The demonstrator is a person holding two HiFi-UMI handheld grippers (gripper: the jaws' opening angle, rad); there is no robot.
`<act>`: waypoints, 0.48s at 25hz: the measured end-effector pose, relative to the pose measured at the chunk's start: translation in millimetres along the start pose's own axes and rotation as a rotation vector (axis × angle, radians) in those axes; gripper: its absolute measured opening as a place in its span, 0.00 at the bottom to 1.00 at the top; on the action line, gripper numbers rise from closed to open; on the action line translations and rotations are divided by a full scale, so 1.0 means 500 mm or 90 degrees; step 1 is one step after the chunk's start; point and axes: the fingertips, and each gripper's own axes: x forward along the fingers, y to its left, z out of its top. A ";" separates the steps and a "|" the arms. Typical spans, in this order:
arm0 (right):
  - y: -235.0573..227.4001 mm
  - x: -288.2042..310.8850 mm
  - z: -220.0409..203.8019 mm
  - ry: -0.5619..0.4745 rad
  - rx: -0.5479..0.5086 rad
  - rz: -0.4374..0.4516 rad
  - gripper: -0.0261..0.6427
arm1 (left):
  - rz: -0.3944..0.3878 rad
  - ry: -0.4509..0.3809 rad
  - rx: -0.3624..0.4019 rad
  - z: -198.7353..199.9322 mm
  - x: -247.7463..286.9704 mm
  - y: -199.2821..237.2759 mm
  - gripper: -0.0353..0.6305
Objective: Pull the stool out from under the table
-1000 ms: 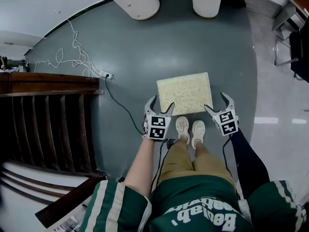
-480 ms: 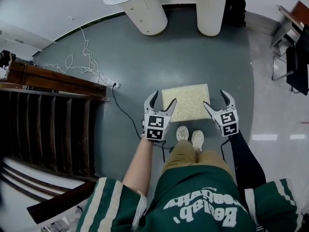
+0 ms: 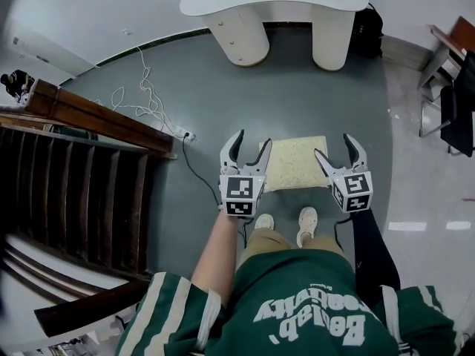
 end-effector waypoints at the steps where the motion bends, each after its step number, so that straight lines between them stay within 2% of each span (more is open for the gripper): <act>1: 0.014 -0.002 0.015 -0.010 -0.003 -0.009 0.64 | 0.002 -0.010 0.000 0.006 -0.016 0.017 0.48; 7: 0.156 -0.017 0.084 -0.051 -0.034 -0.075 0.64 | -0.030 -0.057 0.030 0.003 -0.123 0.133 0.48; 12: 0.319 -0.048 0.123 -0.073 -0.038 -0.137 0.64 | -0.082 -0.089 0.017 -0.011 -0.225 0.246 0.48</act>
